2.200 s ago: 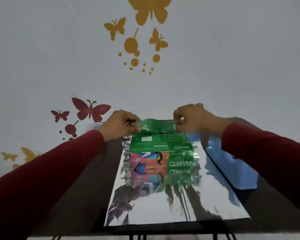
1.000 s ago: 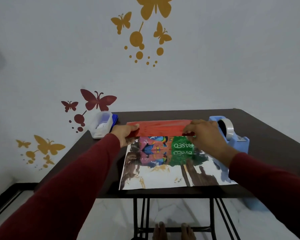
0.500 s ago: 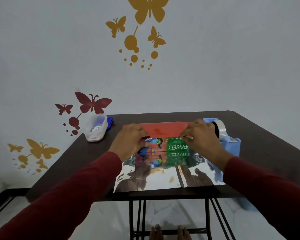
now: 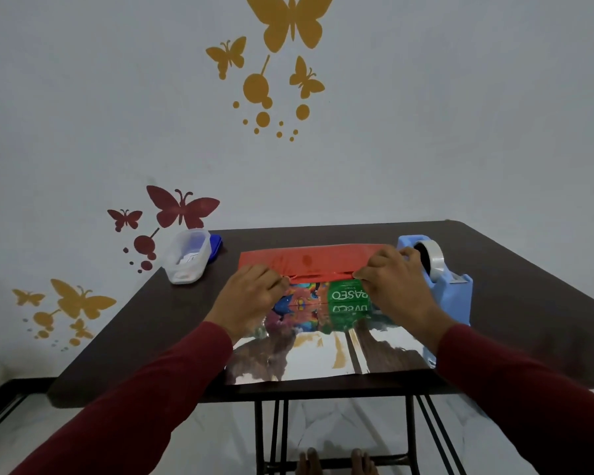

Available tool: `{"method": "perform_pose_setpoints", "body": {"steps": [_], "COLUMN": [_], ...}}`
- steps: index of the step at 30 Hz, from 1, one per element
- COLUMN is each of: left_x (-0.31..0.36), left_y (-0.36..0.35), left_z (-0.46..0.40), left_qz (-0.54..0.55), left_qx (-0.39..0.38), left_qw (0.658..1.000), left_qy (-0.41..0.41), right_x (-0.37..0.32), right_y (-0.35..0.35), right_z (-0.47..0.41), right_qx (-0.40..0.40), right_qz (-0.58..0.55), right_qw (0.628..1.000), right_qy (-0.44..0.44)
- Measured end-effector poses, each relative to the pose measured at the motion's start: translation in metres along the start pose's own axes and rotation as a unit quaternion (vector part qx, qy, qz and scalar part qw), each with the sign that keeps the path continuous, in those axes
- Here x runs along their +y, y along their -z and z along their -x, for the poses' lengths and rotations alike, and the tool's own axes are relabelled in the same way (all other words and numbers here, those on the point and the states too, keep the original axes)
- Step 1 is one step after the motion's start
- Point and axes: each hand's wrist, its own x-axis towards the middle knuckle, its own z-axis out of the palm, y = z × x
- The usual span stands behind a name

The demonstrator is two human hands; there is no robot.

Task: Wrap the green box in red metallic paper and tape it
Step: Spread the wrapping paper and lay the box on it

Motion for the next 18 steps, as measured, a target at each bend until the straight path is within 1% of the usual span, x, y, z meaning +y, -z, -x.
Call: {"method": "perform_pose_setpoints", "body": {"steps": [5,7,8,10,11,13,14,16,18], "left_x": [0.001,0.003,0.005,0.011,0.015,0.026,0.032,0.043,0.056], "left_y": [0.004,0.004,0.004,0.006,0.007,0.011,0.014,0.018,0.021], "left_z": [0.008,0.012,0.012,0.009,0.005,-0.012,-0.022,-0.044,-0.066], "left_qz": [0.020,0.030,0.035,0.054,0.068,0.109,0.141,0.210,0.269], "left_qx": [-0.012,-0.026,-0.030,-0.013,0.006,0.057,0.079,0.104,0.105], "left_qw": [0.999,0.999,0.998,0.997,0.997,0.992,0.987,0.972,0.956], "left_qy": [0.021,0.035,0.041,0.045,0.041,0.025,0.019,0.029,0.061], "right_x": [-0.003,-0.006,-0.006,-0.004,-0.004,-0.003,-0.002,0.004,0.013], "right_y": [0.002,0.006,0.009,0.014,0.019,0.034,0.041,0.057,0.075], "right_z": [0.000,0.003,0.005,0.011,0.013,0.016,0.015,0.013,0.013], "right_qx": [-0.019,-0.051,-0.080,-0.124,-0.126,-0.103,-0.094,-0.082,-0.041], "right_qz": [0.016,0.025,0.028,-0.002,-0.053,-0.170,-0.207,-0.231,-0.232], "right_qw": [1.000,0.998,0.996,0.992,0.989,0.976,0.967,0.956,0.954], "right_qy": [-0.016,-0.013,-0.015,-0.034,-0.046,-0.091,-0.115,-0.161,-0.184]}}
